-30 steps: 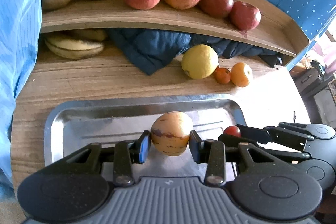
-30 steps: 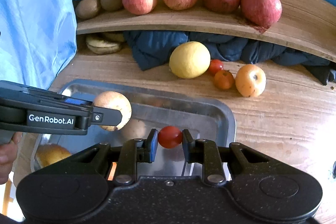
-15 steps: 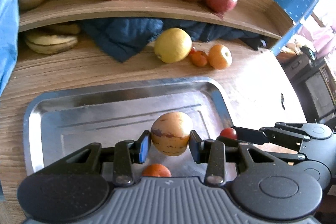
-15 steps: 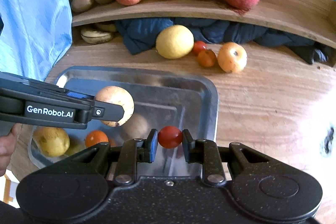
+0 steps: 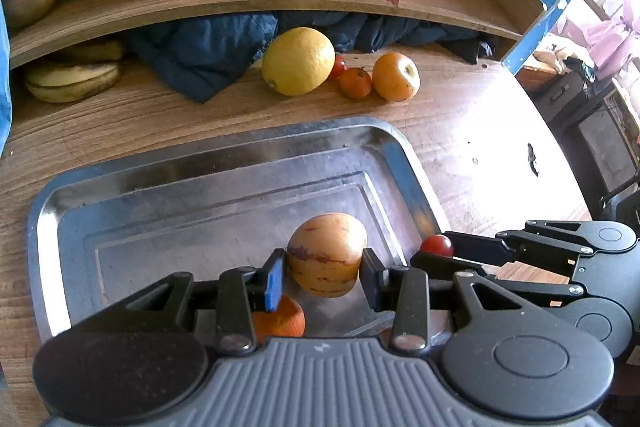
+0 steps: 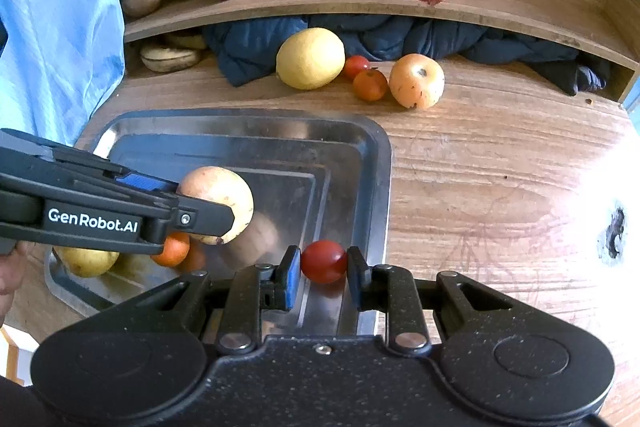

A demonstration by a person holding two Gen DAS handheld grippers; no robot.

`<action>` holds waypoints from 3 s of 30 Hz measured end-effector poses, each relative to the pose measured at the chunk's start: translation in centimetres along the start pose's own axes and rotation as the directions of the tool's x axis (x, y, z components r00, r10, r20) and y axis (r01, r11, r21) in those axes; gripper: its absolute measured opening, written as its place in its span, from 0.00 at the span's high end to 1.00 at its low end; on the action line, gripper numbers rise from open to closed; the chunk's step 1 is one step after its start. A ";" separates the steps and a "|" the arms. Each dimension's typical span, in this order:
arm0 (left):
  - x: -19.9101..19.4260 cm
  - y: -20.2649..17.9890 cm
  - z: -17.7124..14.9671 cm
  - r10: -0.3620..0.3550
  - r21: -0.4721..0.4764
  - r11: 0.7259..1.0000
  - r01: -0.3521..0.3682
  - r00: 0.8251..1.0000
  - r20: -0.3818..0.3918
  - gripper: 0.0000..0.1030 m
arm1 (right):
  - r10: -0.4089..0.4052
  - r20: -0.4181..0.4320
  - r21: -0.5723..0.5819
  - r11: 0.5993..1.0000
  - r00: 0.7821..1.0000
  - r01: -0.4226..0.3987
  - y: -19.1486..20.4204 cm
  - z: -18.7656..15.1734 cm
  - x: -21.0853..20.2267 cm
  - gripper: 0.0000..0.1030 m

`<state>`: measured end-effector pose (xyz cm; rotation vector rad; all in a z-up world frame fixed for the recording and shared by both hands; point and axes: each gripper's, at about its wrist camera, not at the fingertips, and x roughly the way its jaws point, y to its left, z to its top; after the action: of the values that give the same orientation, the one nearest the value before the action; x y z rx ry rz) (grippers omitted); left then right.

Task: Organize fruits
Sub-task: 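Carry the striped pear with left gripper over the tray while right gripper carries the tomato, then lower the pear onto the tray and open left gripper while right gripper releases the tomato, then withdraw both tools from the tray back toward the fruit row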

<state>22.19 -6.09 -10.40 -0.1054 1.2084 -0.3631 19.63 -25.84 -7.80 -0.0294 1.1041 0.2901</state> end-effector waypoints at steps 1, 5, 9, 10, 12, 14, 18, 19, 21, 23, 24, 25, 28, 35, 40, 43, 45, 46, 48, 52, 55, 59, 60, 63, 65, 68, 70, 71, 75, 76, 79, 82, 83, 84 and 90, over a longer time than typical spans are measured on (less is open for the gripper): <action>0.0 -0.1 0.0 0.002 0.004 1.000 -0.002 1.000 -0.003 0.59 | 0.001 -0.001 0.001 1.000 1.000 -0.001 0.0 -0.1 0.0 0.75; 0.1 -0.4 -0.1 0.020 0.015 1.000 -0.019 1.000 -0.013 0.59 | 0.005 -0.003 0.003 1.000 1.000 -0.005 0.1 -0.3 -0.1 0.75; 0.1 -0.4 -0.3 0.027 0.012 1.000 -0.027 0.999 -0.018 0.59 | 0.007 -0.012 -0.007 1.000 1.000 -0.007 0.3 -0.5 -0.1 0.75; 0.1 -0.4 -0.3 0.027 0.010 1.000 -0.027 0.999 -0.018 0.59 | 0.008 -0.014 -0.012 1.000 1.000 -0.008 0.4 -0.5 -0.1 0.75; 0.1 -0.4 -0.3 0.027 0.005 1.000 -0.027 0.999 -0.016 0.59 | 0.010 -0.019 -0.021 1.000 1.000 -0.010 0.5 -0.6 0.0 0.75; 0.1 -0.4 -0.4 0.029 0.002 1.000 -0.029 0.999 -0.015 0.59 | 0.009 -0.023 -0.031 0.999 1.000 -0.010 0.6 -0.6 0.0 0.75; 0.0 -0.5 -0.4 0.033 0.003 0.999 -0.033 0.999 -0.013 0.59 | 0.012 -0.030 -0.034 0.999 0.999 -0.013 0.7 -0.7 0.1 0.75; 0.0 -0.5 -0.4 0.034 0.004 0.999 -0.034 0.999 -0.013 0.59 | 0.013 -0.032 -0.034 0.999 0.999 -0.014 0.7 -0.7 0.1 0.75; 0.0 -0.5 -0.4 0.035 0.004 0.999 -0.035 0.999 -0.013 0.58 | 0.014 -0.036 -0.031 0.999 0.999 -0.015 0.7 -0.8 0.2 0.75; 0.0 -0.5 -0.4 0.037 0.004 0.999 -0.037 0.999 -0.013 0.58 | 0.015 -0.039 -0.029 0.999 0.999 -0.016 0.7 -0.9 0.2 0.75; 0.1 -0.5 -0.4 0.038 0.004 0.999 -0.038 0.999 -0.013 0.58 | 0.015 -0.040 -0.028 0.999 0.999 -0.016 0.7 -0.9 0.2 0.75; 0.1 -0.5 -0.4 0.039 0.005 0.999 -0.039 0.999 -0.013 0.58 | 0.016 -0.041 -0.027 0.999 0.999 -0.017 0.7 -0.9 0.2 0.75; 0.1 -0.6 -0.3 0.042 0.001 0.999 -0.042 0.999 -0.013 0.58 | 0.017 -0.045 -0.027 0.999 0.999 -0.018 0.6 -1.0 0.3 0.75; 0.1 -0.6 -0.3 0.043 -0.005 0.999 -0.043 0.999 -0.014 0.58 | 0.019 -0.049 -0.026 0.999 0.999 -0.020 0.6 -1.1 0.2 0.75; 0.1 -0.6 -0.3 0.044 -0.009 0.999 -0.045 0.999 -0.015 0.58 | 0.018 -0.050 -0.025 0.999 0.999 -0.020 0.5 -1.1 0.1 0.74; 0.0 -0.6 -0.3 0.045 -0.016 0.999 -0.045 0.999 -0.015 0.58 | 0.020 -0.044 -0.025 0.999 0.999 -0.021 0.4 -1.4 0.0 0.73; 0.0 -0.6 -0.3 0.049 -0.021 0.999 -0.049 0.999 -0.015 0.58 | 0.021 -0.043 -0.026 0.999 0.999 -0.022 0.4 -1.5 -0.1 0.72; 0.0 -0.7 -0.3 0.050 -0.024 0.998 -0.050 0.999 -0.014 0.57 | 0.021 -0.043 -0.028 0.999 0.999 -0.023 0.4 -1.6 -0.1 0.72; -0.1 -0.7 -0.4 0.050 -0.031 0.998 -0.050 0.999 -0.012 0.54 | 0.020 -0.039 -0.032 0.999 0.999 -0.022 0.4 -1.6 -0.3 0.72; -0.5 -1.0 -0.5 0.055 -0.038 0.998 -0.055 0.998 0.003 0.47 | 0.022 -0.017 -0.042 0.999 1.000 -0.022 0.5 -1.7 -1.1 0.65; -0.9 -1.3 -0.6 0.059 -0.044 0.997 -0.058 0.998 0.016 0.43 | 0.022 -0.001 -0.051 0.998 1.000 -0.022 0.5 -1.8 -1.7 0.59; -1.6 -1.6 -0.6 0.065 -0.058 0.996 -0.063 0.997 0.034 0.39 | 0.025 0.013 -0.057 0.998 1.000 -0.024 0.4 -1.9 -2.3 0.57; -1.8 -1.6 -0.7 0.068 -0.061 0.996 -0.065 0.997 0.039 0.37 | 0.026 0.016 -0.057 0.998 1.000 -0.025 0.4 -2.0 -2.4 0.55; -2.5 -1.7 -0.7 0.079 -0.068 0.995 -0.075 0.995 0.058 0.29 | 0.029 0.029 -0.058 0.998 0.999 -0.027 0.2 -2.2 -2.9 0.51; -3.1 -1.8 -0.8 0.089 -0.075 0.994 -0.084 0.993 0.074 0.23 | 0.033 0.036 -0.058 0.998 0.999 -0.031 0.1 -2.3 -3.3 0.47; -4.0 -1.8 -1.2 0.108 -0.088 0.991 -0.099 0.989 0.097 0.14 | 0.043 0.043 -0.054 0.998 0.998 -0.041 0.0 -2.5 -3.6 0.38; -4.7 -1.8 -1.5 0.120 -0.097 0.989 -0.110 0.987 0.109 0.07 | 0.056 0.049 -0.048 0.997 0.997 -0.053 -0.1 -2.6 -3.9 0.27; -5.1 -1.7 -1.8 0.129 -0.103 0.988 -0.118 0.985 0.116 0.05 | 0.062 0.051 -0.044 0.997 0.997 -0.060 -0.1 -2.7 -4.0 0.25; -6.4 -1.5 -2.9 0.166 -0.117 0.982 -0.151 0.978 0.130 0.01 | 0.087 0.058 -0.035 0.996 0.995 -0.085 -0.2 -3.0 -4.4 0.14; -6.6 -1.4 -3.2 0.176 -0.120 0.980 -0.160 0.976 0.130 0.01 | 0.093 0.057 -0.035 0.995 0.994 -0.092 -0.2 -3.1 -4.5 0.11; -7.4 -1.2 -4.2 0.204 -0.129 0.974 -0.189 0.972 0.119 0.01 | 0.114 0.055 -0.036 0.993 0.992 -0.113 -0.3 -3.4 -4.7 0.09; -8.2 -0.8 -5.3 0.234 -0.126 0.967 -0.221 0.966 0.106 0.01 | 0.133 0.043 -0.039 0.991 0.990 -0.131 -0.1 -3.7 -4.8 0.06; -8.5 -0.7 -5.8 0.243 -0.122 0.965 -0.231 0.965 0.102 0.01 | 0.141 0.036 -0.042 0.989 0.989 -0.139 -0.1 -3.9 -4.8 0.05; -8.8 -0.6 -6.1 0.251 -0.119 0.964 -0.239 0.963 0.097 0.01 | 0.147 0.031 -0.045 0.988 0.989 -0.146 0.0 -4.0 -4.9 0.04; -9.7 0.0 -8.4 0.290 -0.093 0.954 -0.286 0.956 0.044 0.01 | 0.163 -0.028 -0.081 0.983 0.986 -0.165 0.8 -4.7 -4.7 0.01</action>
<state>11.47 -1.99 -4.68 -0.0120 1.1626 -0.0521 13.31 -26.85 -5.67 -0.0153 1.1166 0.4848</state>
